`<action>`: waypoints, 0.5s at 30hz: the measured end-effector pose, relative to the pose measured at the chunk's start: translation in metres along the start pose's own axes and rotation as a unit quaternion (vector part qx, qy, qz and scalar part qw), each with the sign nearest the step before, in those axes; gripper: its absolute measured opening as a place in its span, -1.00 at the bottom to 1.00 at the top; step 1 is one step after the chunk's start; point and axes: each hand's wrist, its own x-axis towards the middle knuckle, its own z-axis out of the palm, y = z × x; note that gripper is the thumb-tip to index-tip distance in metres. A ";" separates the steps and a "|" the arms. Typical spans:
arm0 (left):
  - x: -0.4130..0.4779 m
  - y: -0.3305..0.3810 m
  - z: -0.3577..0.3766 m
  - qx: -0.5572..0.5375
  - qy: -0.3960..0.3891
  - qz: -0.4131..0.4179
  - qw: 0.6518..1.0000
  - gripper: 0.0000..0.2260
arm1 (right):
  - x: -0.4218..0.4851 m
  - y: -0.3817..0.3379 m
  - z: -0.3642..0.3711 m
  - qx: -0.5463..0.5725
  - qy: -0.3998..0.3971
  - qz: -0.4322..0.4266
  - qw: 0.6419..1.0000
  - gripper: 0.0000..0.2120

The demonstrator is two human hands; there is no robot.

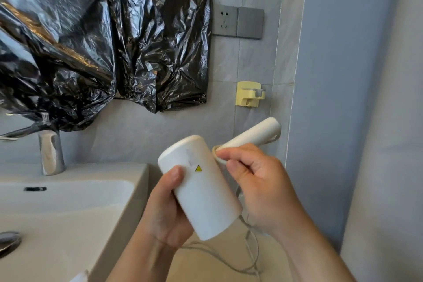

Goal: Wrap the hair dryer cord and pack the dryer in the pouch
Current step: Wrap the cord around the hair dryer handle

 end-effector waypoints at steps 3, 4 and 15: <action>-0.001 0.003 -0.007 -0.002 -0.004 -0.002 1.000 -0.17 | 0.000 0.003 0.004 0.024 -0.028 0.016 0.999 -0.71; 0.000 0.006 -0.007 0.007 -0.015 0.003 1.000 -0.11 | 0.000 0.005 0.004 0.033 -0.031 0.019 0.999 -0.72; 0.003 0.016 0.000 0.045 -0.065 0.064 0.995 -0.13 | 0.001 0.007 0.013 -0.010 0.046 -0.028 0.998 -0.76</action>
